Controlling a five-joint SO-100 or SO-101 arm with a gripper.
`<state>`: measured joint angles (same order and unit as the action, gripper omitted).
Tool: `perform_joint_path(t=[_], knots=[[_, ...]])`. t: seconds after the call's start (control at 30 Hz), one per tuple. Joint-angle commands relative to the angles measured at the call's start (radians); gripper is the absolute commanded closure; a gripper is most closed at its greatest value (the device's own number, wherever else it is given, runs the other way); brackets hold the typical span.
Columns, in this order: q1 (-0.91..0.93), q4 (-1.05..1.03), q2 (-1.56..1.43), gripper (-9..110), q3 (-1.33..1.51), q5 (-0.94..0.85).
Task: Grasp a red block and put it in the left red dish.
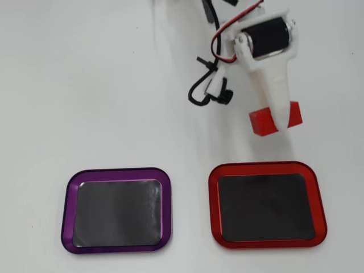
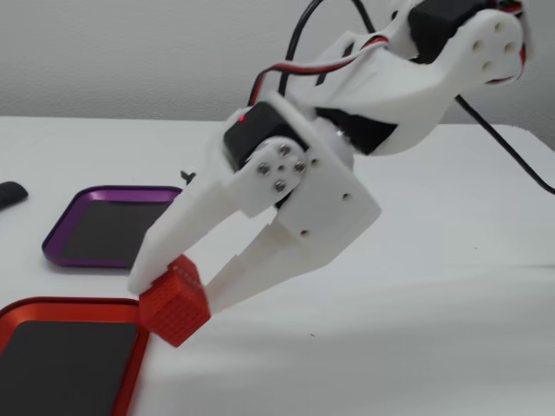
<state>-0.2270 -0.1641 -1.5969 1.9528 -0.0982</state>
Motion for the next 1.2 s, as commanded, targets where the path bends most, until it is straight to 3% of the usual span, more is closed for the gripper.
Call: perform_joint_path(t=[0.0, 0.33, 0.77, 1.03, 1.17], knots=[[0.002, 0.009, 0.087, 102, -0.14, -0.006], [0.02, 0.005, 0.387, 102, -0.423, -0.006], [0.028, 0.005, 0.436, 100, -0.437, -0.006], [0.025, -0.089, 0.377, 80, -0.439, -0.003], [0.018, -0.176, 0.302, 77, -0.439, -0.003]])
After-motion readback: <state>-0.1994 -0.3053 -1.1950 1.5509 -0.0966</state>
